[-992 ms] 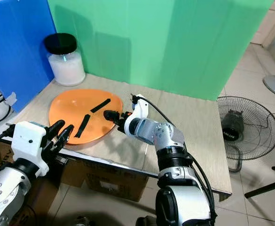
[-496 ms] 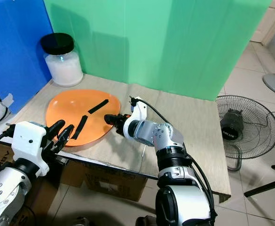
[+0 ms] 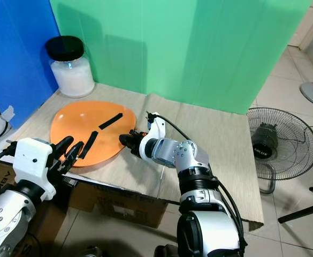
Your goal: Setting the table
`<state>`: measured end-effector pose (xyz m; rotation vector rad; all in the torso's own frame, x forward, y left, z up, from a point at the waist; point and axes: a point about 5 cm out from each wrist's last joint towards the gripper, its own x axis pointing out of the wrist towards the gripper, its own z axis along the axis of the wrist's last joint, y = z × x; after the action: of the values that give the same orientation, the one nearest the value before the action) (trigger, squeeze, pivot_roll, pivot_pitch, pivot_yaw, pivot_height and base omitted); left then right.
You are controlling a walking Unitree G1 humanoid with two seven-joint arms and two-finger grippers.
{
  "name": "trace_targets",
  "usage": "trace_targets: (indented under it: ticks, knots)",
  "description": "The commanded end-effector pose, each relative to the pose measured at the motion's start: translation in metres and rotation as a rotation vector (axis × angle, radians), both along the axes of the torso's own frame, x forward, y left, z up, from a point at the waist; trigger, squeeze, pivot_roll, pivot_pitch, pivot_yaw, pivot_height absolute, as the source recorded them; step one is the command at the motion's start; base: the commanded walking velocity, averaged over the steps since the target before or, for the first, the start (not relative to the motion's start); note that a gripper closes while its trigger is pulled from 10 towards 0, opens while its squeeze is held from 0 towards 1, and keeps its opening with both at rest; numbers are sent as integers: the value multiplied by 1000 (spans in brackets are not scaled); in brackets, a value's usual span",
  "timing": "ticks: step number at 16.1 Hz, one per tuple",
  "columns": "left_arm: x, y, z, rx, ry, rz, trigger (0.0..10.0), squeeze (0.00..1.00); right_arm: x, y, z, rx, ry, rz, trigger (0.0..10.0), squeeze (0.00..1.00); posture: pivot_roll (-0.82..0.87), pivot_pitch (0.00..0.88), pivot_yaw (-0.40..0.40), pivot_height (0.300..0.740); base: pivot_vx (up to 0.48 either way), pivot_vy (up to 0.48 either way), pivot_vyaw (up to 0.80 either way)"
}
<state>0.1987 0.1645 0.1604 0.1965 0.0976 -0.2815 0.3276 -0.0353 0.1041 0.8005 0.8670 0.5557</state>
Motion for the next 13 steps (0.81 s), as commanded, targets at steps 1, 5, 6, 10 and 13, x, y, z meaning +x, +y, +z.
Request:
trace_targets:
  ticks: [1,5,6,10,13]
  knots:
    - [0,-2,1,2,-5,-11,10000,0,-8,29,4,51,21,75,0,0,19,78,-40,740,0,0,0]
    - [1,-2,2,5,-10,-8,10000,0,3,18,13,60,-13,49,0,0,17,73,-38,740,0,0,0]
    - [1,-2,2,6,-11,-8,10000,0,5,15,16,64,-26,44,0,0,17,72,-38,740,0,0,0]
    - [2,-1,2,8,-13,-8,10000,0,13,6,28,101,-69,40,0,0,18,69,-37,740,0,0,0]
    - [1,0,2,9,-14,-2,10000,0,16,-4,34,162,-94,17,0,0,22,60,-35,740,0,0,0]
